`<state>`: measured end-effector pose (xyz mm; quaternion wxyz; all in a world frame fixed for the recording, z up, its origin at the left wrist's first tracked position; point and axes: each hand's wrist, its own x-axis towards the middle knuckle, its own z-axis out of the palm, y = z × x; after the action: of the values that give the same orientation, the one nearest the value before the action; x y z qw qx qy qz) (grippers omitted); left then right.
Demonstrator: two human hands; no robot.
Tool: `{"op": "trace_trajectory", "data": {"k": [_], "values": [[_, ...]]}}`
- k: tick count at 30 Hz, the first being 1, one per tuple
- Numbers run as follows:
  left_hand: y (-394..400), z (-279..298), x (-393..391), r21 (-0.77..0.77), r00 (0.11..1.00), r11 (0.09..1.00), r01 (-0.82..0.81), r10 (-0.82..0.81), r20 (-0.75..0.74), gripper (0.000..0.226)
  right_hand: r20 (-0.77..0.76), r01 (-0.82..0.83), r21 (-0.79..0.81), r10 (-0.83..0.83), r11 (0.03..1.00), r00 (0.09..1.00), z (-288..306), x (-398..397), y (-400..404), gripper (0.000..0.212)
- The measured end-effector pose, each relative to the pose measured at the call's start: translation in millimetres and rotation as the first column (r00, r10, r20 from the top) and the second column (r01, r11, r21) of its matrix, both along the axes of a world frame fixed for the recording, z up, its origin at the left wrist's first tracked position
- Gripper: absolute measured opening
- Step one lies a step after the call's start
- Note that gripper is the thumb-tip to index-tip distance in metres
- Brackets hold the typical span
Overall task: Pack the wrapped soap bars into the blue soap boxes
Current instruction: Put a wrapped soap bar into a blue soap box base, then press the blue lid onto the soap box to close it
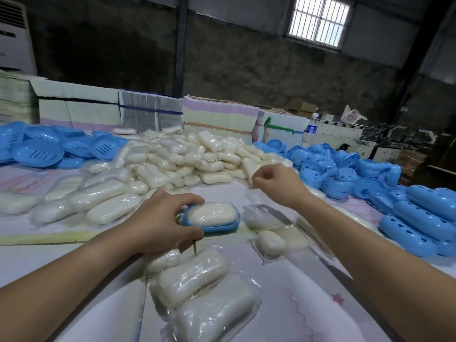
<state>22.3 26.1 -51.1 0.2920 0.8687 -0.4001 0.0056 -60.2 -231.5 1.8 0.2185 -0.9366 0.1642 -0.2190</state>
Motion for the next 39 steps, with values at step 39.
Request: {"op": "trace_trajectory", "data": {"k": [39], "values": [[-2,-9,9,-0.049,0.999,0.998,0.031,-0.03,0.017,0.061,0.32,-0.067,0.441,-0.087,0.895,0.943,21,-2,-12,0.023]]}}
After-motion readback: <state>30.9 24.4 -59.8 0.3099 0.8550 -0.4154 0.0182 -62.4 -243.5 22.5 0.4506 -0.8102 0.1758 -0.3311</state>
